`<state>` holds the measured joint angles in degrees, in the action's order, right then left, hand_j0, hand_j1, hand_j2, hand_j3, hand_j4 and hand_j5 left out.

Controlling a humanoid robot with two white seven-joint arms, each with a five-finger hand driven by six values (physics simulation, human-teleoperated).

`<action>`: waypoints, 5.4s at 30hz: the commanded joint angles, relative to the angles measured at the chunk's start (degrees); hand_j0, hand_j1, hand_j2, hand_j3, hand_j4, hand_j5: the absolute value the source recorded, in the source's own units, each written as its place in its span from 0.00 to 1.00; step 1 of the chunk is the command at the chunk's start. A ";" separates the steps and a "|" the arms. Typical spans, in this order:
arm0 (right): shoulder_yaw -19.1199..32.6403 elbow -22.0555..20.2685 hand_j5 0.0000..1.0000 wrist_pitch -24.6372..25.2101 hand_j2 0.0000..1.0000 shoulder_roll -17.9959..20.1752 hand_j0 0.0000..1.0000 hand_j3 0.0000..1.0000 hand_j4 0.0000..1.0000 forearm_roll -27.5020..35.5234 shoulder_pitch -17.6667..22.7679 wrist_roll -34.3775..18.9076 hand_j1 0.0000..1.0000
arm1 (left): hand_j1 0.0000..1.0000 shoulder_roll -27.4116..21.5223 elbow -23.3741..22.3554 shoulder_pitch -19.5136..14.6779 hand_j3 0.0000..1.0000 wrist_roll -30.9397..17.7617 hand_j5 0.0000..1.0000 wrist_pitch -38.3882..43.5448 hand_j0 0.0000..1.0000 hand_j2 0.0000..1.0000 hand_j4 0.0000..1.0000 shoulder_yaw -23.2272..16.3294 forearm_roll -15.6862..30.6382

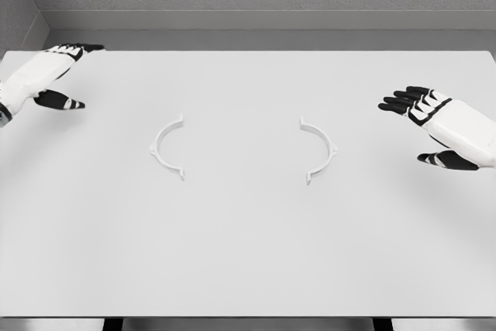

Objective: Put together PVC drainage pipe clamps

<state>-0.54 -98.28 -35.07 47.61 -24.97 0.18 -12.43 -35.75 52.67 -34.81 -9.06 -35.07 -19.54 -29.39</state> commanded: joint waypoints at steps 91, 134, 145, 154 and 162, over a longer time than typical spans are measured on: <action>-22.22 22.00 1.00 0.07 1.00 -24.68 1.00 1.00 1.00 -11.59 -23.38 -6.11 1.00 | 1.00 5.25 15.44 9.32 1.00 0.01 1.00 0.07 1.00 1.00 1.00 -5.16 0.03; -25.03 35.09 1.00 0.07 1.00 -31.62 1.00 1.00 1.00 -12.20 -33.13 -5.94 1.00 | 1.00 12.55 15.00 8.79 1.00 0.01 1.00 0.07 1.00 1.00 1.00 -5.42 -2.26; -21.25 23.23 1.00 0.07 1.00 -22.22 1.00 1.00 1.00 -11.15 -26.98 -5.58 1.00 | 1.00 10.09 8.24 3.78 1.00 0.09 1.00 0.07 1.00 1.00 1.00 -4.90 -1.38; -18.62 12.15 1.00 0.07 1.00 -20.54 1.00 1.00 1.00 -11.15 -19.69 -5.94 1.00 | 1.00 10.00 2.79 -0.79 1.00 0.09 1.00 0.07 1.00 1.00 1.00 -5.25 -1.38; -25.12 12.68 1.00 0.07 1.00 -21.60 1.00 1.00 1.00 -11.85 -20.21 -5.94 1.00 | 1.00 10.00 2.70 -1.14 1.00 0.09 1.00 0.07 1.00 1.00 1.00 -5.42 -1.46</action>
<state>-23.88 -85.65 -35.09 26.26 -37.03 -20.04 -18.40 -25.72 55.45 -36.03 -9.01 -35.05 -25.01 -31.25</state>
